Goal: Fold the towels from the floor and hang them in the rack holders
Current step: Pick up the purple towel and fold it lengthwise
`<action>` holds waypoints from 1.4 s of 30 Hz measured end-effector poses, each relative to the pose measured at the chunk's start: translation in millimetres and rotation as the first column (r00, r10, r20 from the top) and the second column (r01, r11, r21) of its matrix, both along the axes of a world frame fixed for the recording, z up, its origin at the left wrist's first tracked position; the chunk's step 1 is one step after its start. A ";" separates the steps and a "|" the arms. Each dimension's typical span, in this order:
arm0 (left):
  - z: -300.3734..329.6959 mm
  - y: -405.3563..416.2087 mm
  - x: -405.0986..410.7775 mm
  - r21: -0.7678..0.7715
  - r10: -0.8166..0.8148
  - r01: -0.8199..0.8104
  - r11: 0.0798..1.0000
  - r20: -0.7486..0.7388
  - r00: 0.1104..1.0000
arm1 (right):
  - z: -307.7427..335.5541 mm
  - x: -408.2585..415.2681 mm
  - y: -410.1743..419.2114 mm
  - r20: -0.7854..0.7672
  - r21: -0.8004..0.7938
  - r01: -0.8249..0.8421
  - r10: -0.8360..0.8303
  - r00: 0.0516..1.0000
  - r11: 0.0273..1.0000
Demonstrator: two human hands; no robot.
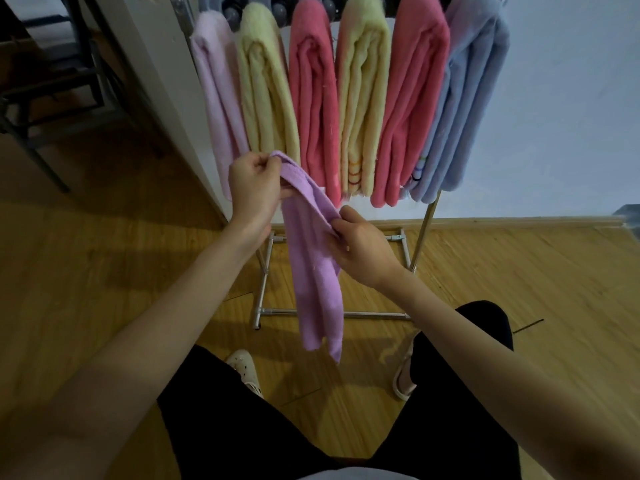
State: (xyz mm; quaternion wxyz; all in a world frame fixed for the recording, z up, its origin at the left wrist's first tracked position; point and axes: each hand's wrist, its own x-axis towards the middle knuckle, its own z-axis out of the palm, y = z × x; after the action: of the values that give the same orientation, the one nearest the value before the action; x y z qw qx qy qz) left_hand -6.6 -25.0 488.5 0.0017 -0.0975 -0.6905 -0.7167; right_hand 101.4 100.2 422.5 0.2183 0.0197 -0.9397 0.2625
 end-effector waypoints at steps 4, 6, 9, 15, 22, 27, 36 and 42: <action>-10.0 -22.8 -21.6 -0.360 -0.062 0.013 0.933 -0.125 0.990 | -3.0 4.8 25.0 -0.042 0.045 -0.027 0.029 0.999 0.999; -17.6 -34.8 -26.7 -0.648 -0.200 -0.008 0.761 -0.247 0.948 | -0.2 3.7 40.7 -0.031 0.059 -0.034 0.036 0.999 0.998; -22.1 -43.4 -26.0 -0.827 -0.364 -0.089 0.556 -0.338 0.868 | 5.6 0.2 57.9 0.000 0.106 -0.089 0.089 0.996 0.990; -4.7 -43.3 -32.4 -0.862 -0.393 -0.226 0.454 -0.421 0.817 | 24.5 -1.9 71.9 -0.038 0.007 -0.124 0.125 0.991 0.992; 49.4 -27.6 -33.6 -0.706 -0.413 -0.027 0.708 -0.445 0.795 | 54.2 -11.5 82.5 -0.308 -0.133 -0.026 -0.017 0.951 0.991; 49.4 -13.9 -20.0 -0.715 -0.654 0.363 0.597 -0.173 0.736 | 54.3 -8.0 86.5 -0.320 -0.217 -0.024 -0.048 0.946 0.976; 51.2 -16.2 1.8 -0.855 -0.894 0.471 0.218 0.019 0.448 | 56.5 -1.6 98.7 -0.172 -0.302 -0.061 0.008 0.985 0.951; 55.4 -12.7 12.2 -0.910 -0.917 0.414 0.019 0.150 0.371 | 64.0 -5.0 88.9 -0.140 -0.373 -0.107 0.058 0.988 0.922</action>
State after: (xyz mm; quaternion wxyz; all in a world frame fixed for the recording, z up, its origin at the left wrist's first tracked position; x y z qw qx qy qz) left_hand 5.5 -37.6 543.8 -0.2279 -0.5938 -0.7632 -0.1140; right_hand 96.4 189.1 486.5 0.2659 0.0333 -0.8538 0.4464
